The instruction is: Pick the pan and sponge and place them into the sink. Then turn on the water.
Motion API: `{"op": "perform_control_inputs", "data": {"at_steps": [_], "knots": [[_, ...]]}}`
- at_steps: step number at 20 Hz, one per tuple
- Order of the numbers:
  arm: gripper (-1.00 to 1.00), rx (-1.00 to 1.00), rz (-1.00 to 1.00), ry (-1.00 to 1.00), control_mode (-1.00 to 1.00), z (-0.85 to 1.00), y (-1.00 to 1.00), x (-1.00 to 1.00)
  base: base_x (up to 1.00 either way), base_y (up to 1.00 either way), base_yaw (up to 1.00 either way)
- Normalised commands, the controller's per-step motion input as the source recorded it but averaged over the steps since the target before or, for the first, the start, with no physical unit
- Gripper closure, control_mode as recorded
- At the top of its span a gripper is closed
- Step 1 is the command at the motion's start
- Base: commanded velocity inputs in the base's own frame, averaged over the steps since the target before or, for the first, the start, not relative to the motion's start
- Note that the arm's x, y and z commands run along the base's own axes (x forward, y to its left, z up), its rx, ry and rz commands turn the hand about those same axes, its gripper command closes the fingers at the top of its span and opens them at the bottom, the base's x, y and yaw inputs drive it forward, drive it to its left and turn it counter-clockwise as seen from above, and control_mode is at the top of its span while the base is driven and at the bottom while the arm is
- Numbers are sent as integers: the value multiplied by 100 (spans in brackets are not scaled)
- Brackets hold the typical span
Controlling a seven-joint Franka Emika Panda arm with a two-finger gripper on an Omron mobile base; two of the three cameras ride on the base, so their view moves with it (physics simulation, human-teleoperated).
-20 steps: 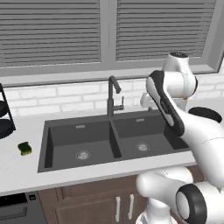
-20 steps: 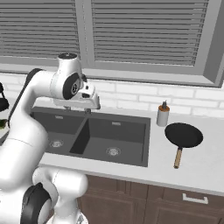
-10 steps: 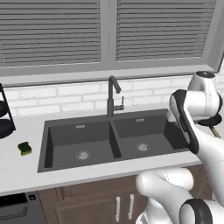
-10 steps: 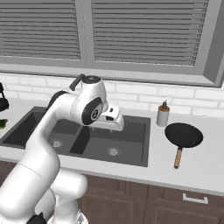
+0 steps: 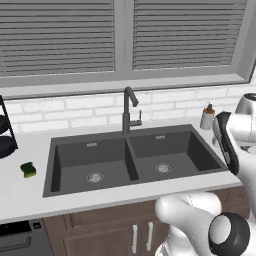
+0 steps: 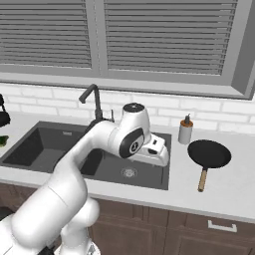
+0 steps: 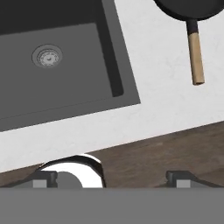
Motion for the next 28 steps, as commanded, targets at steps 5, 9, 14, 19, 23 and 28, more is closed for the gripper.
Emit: {"op": "perform_control_inputs", "data": {"at_steps": [5,9,14,19,23,28], "knots": [[-100,2,-8,10,-100,-22,-100,0,0,0,0],[-100,7,-3,6,-100,-20,-99,0,0,0,0],[-100,7,-3,5,-100,-3,-56,13,0,0,0],[-100,9,0,0,-100,-21,-48,33,0,0,0],[-100,5,0,0,-100,-28,-33,38,0,0,0],[-100,2,0,2,-100,-35,-20,37,0,0,0]]}}
